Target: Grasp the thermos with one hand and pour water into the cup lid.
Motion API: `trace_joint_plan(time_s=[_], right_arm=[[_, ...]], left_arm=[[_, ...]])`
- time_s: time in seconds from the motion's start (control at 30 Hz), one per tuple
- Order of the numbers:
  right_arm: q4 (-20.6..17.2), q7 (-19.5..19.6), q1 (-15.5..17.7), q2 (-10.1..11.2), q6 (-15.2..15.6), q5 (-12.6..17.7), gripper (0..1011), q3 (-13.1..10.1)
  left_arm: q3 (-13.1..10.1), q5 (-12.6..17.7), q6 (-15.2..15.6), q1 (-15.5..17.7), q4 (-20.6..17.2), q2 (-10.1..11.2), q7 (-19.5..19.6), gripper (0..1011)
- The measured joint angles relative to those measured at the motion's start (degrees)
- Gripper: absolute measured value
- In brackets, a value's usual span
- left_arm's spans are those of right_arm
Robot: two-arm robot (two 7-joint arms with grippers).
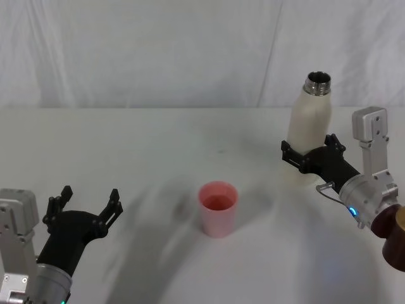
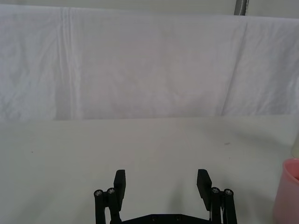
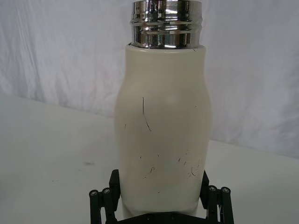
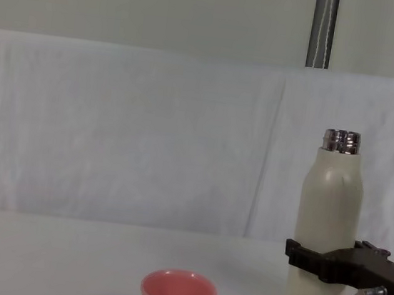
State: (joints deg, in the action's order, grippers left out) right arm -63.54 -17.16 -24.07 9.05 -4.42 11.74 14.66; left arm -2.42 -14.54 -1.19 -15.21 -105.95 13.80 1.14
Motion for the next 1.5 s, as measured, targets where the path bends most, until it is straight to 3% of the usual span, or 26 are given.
trace_joint_plan(time_s=[0.6, 1.5], right_arm=[[-0.1, -0.5, 0.2, 0.0, -0.1, 0.5, 1003, -0.2], [-5.0, -2.0, 4.3, 2.4, 1.2, 3.3, 1003, -0.6]], left_arm=[[0.0, 0.0, 0.0, 0.0, 0.0, 0.0, 0.0, 1001], [0.0, 0.0, 0.0, 0.0, 0.0, 0.0, 0.0, 1001]])
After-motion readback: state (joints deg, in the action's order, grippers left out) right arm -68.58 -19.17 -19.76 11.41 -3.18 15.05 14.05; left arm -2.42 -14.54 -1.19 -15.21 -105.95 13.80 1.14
